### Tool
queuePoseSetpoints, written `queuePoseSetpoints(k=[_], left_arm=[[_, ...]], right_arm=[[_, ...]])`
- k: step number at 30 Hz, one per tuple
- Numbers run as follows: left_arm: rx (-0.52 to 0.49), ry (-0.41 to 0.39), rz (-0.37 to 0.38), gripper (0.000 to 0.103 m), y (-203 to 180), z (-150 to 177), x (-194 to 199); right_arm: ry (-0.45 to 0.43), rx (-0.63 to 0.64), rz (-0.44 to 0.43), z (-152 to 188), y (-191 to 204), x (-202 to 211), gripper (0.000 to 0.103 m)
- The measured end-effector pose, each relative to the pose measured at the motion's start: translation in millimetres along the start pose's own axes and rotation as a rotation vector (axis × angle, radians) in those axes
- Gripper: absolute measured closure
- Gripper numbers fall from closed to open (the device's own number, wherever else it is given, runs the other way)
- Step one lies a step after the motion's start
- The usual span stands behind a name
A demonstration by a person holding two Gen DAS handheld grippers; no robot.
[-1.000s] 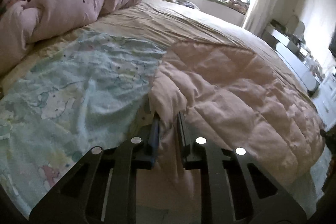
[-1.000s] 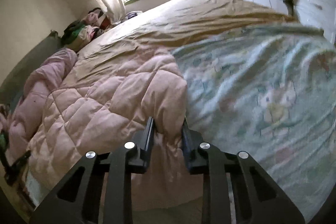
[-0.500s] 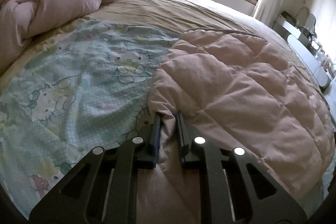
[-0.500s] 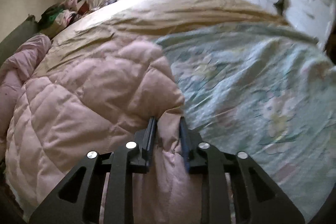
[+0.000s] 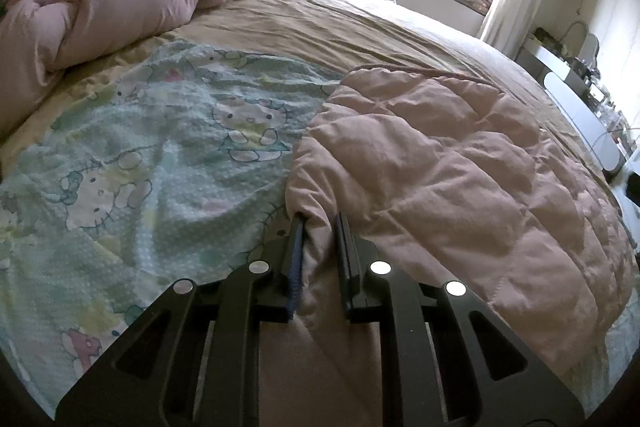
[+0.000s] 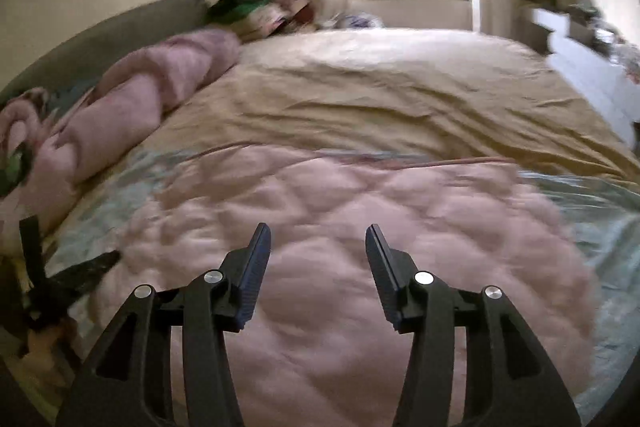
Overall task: Fold large clothes
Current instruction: 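Open both tools and press the folded coat flat on the sheet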
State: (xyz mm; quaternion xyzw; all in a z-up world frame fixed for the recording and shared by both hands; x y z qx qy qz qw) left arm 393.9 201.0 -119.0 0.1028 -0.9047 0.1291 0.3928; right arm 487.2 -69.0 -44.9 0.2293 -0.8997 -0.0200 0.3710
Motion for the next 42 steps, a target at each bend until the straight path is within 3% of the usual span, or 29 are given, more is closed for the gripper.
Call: queuePoseSetpoints(k=[6, 16, 22, 24, 25, 29, 31, 34, 42], left_arm=[[-0.005, -0.002, -0.001, 0.095, 0.0, 0.2, 0.8], [-0.009, 0.005, 0.003, 0.091, 2.8, -1.2, 0.7], [0.019, 0.015, 0.009, 0.062, 10.9, -5.2, 7.7], [0.02, 0.011, 0.017, 0.037, 11.4, -8.6, 13.7], [0.021, -0.004, 0.012, 0.035, 12.5, -11.7, 18.9], [0.04, -0.03, 0.025, 0.009, 13.4, -21.0, 32.5], [0.043, -0.043, 0.022, 0.009, 14.8, -25.4, 38.6], [0.041, -0.051, 0.01, 0.009, 16.2, -29.1, 45.8], [0.038, -0.079, -0.008, 0.009, 22.6, -31.7, 64.3]], right_arm=[[0.119, 0.068, 0.004, -8.3, 51.8, -62.6, 0.055], [0.336, 0.033, 0.118, 9.6, 44.7, -152.4, 0.05], [0.363, 0.008, 0.134, 18.1, 36.3, -171.6, 0.05], [0.337, 0.007, 0.12, 14.5, 38.5, -168.1, 0.049], [0.321, 0.003, 0.108, 12.5, 38.8, -163.9, 0.047], [0.177, -0.083, -0.001, -7.1, 40.5, -120.6, 0.017], [0.093, -0.122, -0.054, -17.5, 35.4, -87.7, 0.01], [0.017, -0.152, -0.083, -26.8, 15.9, -38.5, 0.008], [-0.101, -0.185, -0.002, -19.0, -58.1, 53.8, 0.007]])
Point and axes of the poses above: each gripper's, at about its wrist camera, not at the fingertips, and x roughly against the way its jaws point, y to its left, z to its underside, the point moved 10 cm from there along -x, roughly the way its jaws point, and after that the axes turned 4 degrees about -z, right-handed, at the moved point
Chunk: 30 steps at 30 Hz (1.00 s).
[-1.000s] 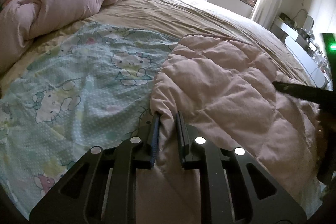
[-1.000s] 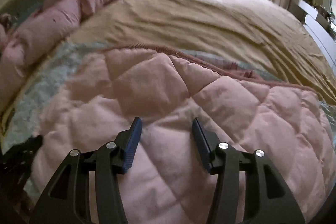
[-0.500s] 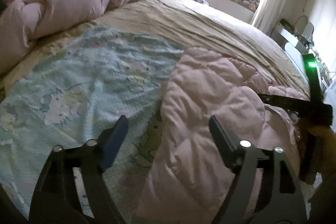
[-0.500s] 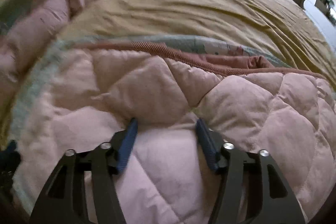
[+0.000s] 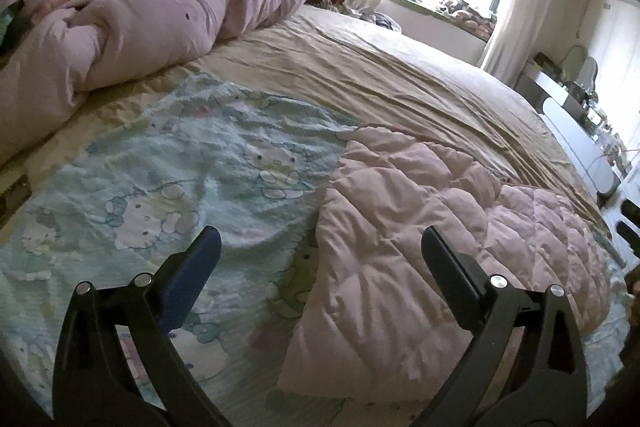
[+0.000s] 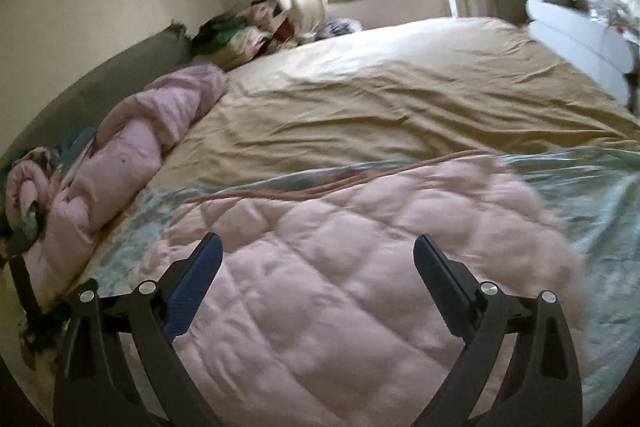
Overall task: Fold large clothes
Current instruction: 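Open both tools and press the folded coat flat on the sheet, then grasp the folded coat edge with the right tool while the left tool grasps beside it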
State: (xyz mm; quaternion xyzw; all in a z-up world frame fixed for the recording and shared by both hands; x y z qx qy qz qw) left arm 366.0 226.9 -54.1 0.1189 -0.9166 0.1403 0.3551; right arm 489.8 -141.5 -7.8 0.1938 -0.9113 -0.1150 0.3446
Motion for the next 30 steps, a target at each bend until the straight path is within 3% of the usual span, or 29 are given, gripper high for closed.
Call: queuePoseSetpoints(k=[6, 13, 25, 30], left_arm=[[-0.026, -0.02, -0.029, 0.009, 5.6, 1.7, 12.0], [-0.047, -0.036, -0.041, 0.009, 7.0, 4.0, 21.3], [-0.071, 0.026, 0.007, 0.009, -6.2, 27.4, 12.5], [-0.074, 0.069, -0.016, 0.009, -0.6, 43.3, 1.3]], right_arm=[[-0.057, -0.051, 0.068, 13.4, -52.7, 46.6, 0.007], [-0.085, -0.084, 0.106, 27.3, -83.7, 75.9, 0.007], [-0.055, -0.136, 0.156, 58.7, -117.4, 98.6, 0.007], [-0.021, -0.158, 0.174, 76.9, -128.4, 99.0, 0.007]])
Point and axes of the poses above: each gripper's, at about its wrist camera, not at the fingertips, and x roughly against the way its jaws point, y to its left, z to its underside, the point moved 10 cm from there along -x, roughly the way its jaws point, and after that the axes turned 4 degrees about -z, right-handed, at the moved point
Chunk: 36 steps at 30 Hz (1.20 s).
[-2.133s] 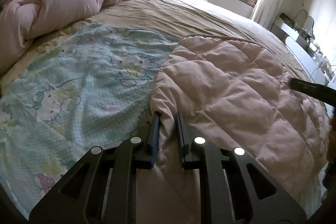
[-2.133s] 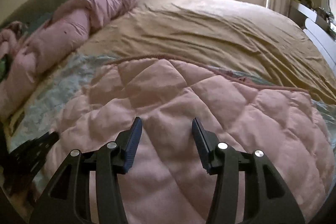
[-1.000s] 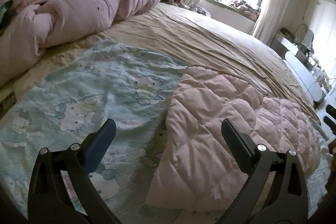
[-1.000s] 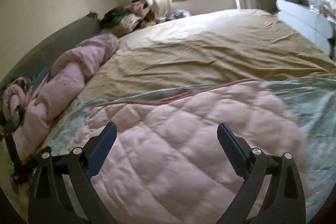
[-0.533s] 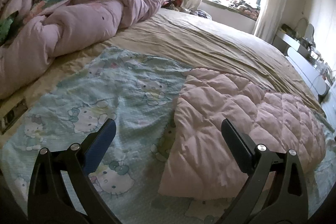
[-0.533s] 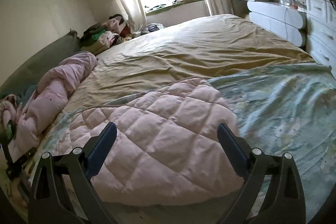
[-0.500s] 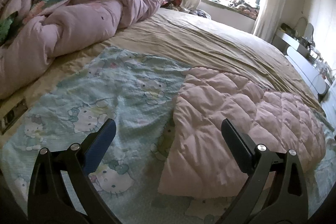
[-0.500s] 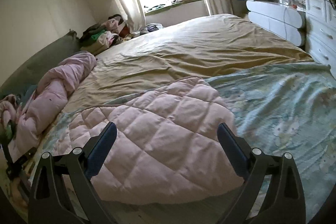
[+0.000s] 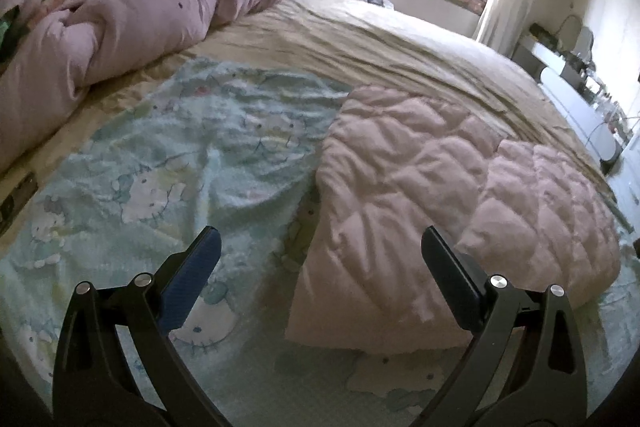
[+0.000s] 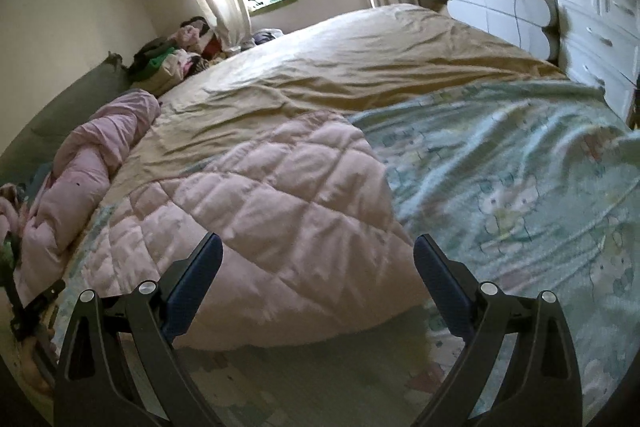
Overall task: Fold large clothes
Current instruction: 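Grasp the folded coat edge with the right tool while the left tool grasps beside it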
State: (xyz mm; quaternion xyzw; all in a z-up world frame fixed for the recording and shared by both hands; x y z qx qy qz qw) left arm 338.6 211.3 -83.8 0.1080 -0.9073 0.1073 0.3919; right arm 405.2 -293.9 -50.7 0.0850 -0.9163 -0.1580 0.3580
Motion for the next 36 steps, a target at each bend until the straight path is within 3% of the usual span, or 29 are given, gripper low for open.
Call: queuePoseSetpoints(k=[6, 11, 17, 25, 36], left_arm=[[0.019, 0.076, 0.013, 0.009, 6.3, 26.7, -12.4], [0.144, 0.203, 0.153, 0.009, 4.0, 52.7, -29.4], [0.201, 0.261, 0.252, 0.009, -6.8, 62.8, -37.1], [0.305, 0.327, 0.391, 0.009, -24.3, 72.7, -51.0], [0.42, 0.361, 0.469, 0.009, -26.0, 61.6, -76.5]], right_arm=[[0.072, -0.05, -0.015, 26.5, -14.0, -7.5, 0.007], [0.144, -0.091, -0.027, 48.2, -23.0, -16.5, 0.007], [0.231, -0.201, -0.081, 65.5, -33.8, -31.5, 0.007], [0.278, -0.325, -0.138, 60.3, -47.3, -59.1, 0.007], [0.362, -0.564, -0.25, 48.0, -66.4, -115.3, 0.004]])
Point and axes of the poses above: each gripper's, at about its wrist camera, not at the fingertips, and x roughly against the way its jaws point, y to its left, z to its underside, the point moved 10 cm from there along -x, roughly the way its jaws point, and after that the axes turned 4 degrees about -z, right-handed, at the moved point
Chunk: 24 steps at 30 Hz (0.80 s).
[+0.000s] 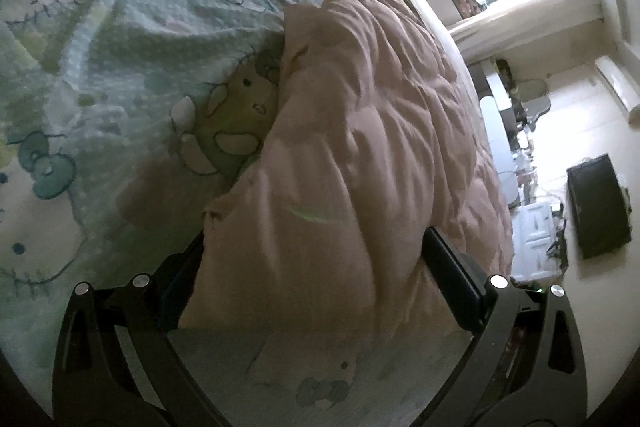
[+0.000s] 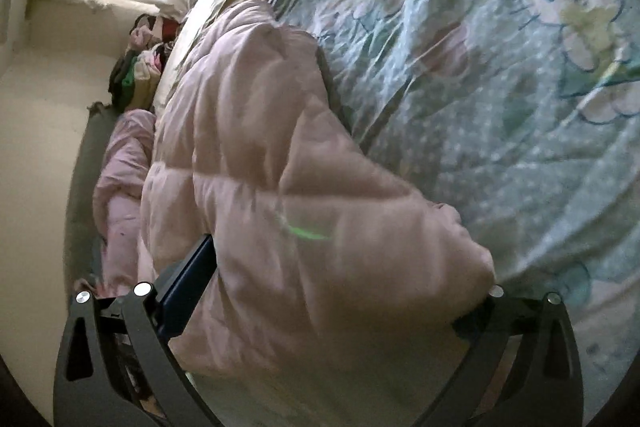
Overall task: Fold large clothes
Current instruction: 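Grasp the folded coat edge with the right tool while the left tool grasps beside it, then lift the coat edge with both tools and fold it over the coat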
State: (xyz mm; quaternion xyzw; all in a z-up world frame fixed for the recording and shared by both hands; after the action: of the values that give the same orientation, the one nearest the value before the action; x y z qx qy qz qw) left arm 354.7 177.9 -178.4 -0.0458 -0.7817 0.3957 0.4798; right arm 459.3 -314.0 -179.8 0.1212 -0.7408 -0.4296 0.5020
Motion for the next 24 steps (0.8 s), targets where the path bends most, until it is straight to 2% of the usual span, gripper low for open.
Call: queuePoseSetpoints(k=[5, 9, 10, 13, 16, 17, 18, 21, 24], left_arm=[[0.044, 0.01, 0.034, 0.008, 0.6, -5.9, -11.1], [0.073, 0.0, 0.056, 0.008, 2.2, -11.0, -17.6], [0.075, -0.002, 0.057, 0.008, 1.5, -12.5, -18.4], [0.05, -0.034, 0.03, 0.009, -2.4, -14.5, -15.9], [-0.016, -0.077, -0.03, 0.023, -9.8, -12.5, -7.5], [-0.051, -0.094, -0.049, 0.032, -15.6, -14.1, -3.5], [-0.089, -0.112, -0.07, 0.04, -22.2, -15.2, 1.0], [-0.173, -0.164, -0.105, 0.051, -38.1, -16.4, 13.9], [-0.251, -0.217, -0.147, 0.056, -47.8, -15.1, 28.2]], right_arm=[[-0.004, -0.006, -0.066, -8.7, -5.9, -8.1, 0.004], [-0.025, 0.032, -0.061, -9.3, -2.9, -8.1, 0.004], [-0.03, 0.044, -0.06, -9.1, -1.5, -7.4, 0.006], [-0.06, 0.125, -0.052, -7.0, 8.9, 0.6, 0.029], [-0.097, 0.229, -0.025, -2.5, 28.9, 10.3, 0.048], [-0.11, 0.276, -0.007, -0.5, 37.0, 15.8, 0.053], [-0.124, 0.316, 0.013, 2.3, 45.0, 19.2, 0.055], [-0.175, 0.464, 0.084, 12.3, 75.6, 29.3, 0.062], [-0.226, 0.633, 0.14, 28.6, 107.0, 37.5, 0.065]])
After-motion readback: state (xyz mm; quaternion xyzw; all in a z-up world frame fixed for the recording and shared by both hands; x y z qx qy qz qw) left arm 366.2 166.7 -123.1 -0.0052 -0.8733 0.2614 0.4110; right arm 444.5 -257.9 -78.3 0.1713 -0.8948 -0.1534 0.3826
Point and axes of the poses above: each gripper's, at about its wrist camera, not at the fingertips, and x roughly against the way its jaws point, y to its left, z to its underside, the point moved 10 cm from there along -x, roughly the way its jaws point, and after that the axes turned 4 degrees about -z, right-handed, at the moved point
